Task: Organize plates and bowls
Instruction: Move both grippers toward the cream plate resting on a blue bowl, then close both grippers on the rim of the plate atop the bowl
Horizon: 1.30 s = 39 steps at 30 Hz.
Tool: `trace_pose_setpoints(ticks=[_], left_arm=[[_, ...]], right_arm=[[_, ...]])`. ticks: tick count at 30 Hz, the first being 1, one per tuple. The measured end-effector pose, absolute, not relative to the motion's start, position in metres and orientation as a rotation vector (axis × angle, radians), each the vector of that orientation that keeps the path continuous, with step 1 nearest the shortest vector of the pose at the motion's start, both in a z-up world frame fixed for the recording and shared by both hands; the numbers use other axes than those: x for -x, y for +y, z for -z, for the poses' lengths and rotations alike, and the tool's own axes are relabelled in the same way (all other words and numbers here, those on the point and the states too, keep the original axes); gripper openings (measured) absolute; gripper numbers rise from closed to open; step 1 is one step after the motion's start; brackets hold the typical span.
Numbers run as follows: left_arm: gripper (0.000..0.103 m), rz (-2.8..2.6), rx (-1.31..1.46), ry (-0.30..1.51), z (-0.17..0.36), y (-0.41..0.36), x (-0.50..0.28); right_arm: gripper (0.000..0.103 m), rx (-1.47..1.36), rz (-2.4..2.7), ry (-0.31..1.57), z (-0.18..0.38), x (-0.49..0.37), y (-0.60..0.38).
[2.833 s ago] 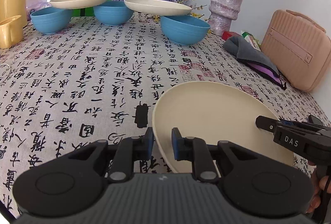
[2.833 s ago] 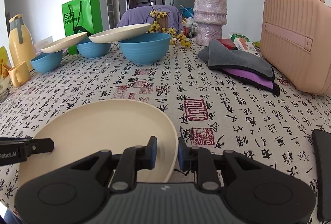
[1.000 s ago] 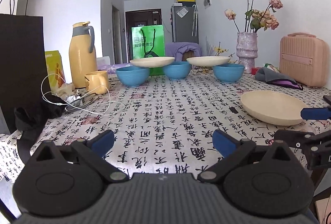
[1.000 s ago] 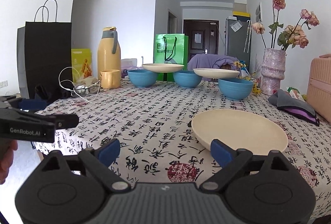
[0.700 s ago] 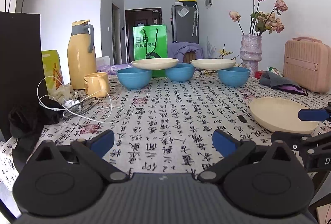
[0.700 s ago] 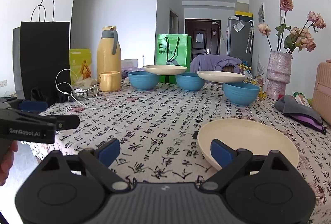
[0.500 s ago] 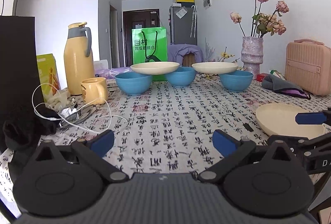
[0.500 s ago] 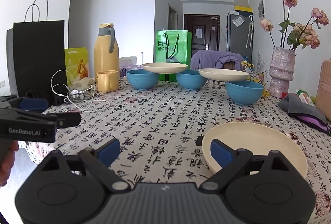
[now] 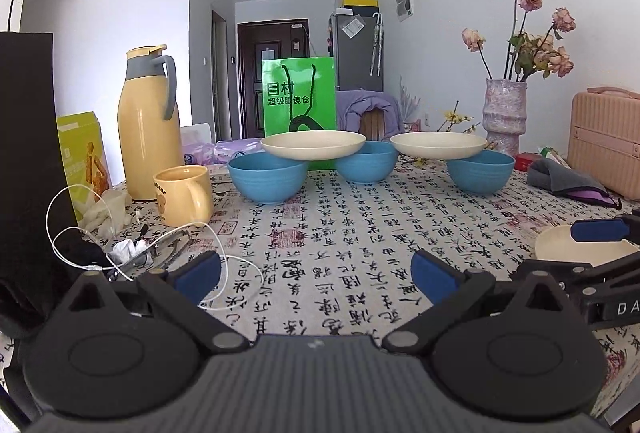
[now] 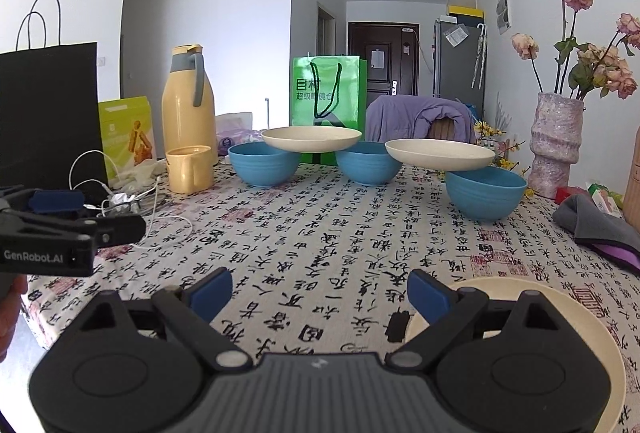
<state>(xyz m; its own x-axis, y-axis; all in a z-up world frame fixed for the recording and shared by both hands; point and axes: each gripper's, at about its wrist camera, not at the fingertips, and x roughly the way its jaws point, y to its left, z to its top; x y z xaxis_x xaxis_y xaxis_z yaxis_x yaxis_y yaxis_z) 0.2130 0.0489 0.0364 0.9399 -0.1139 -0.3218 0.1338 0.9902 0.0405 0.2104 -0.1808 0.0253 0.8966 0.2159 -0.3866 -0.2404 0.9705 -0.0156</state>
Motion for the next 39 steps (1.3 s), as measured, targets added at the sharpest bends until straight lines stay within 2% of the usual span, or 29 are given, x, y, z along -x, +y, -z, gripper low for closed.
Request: trace_pose_setpoints(ticks=[16, 28, 39], left_arm=[[0.103, 0.110, -0.067, 0.310, -0.044, 0.067, -0.268], [0.103, 0.165, -0.001, 0.345, -0.063, 0.090, -0.329], [0.103, 0.141, 0.000, 0.378, -0.089, 0.105, -0.418]], right_arm=[[0.094, 0.102, -0.215, 0.416, -0.040, -0.271, -0.169], [0.094, -0.040, -0.224, 0.446, -0.060, -0.339, -0.168], [0.094, -0.219, -0.229, 0.491, -0.077, -0.409, -0.173]])
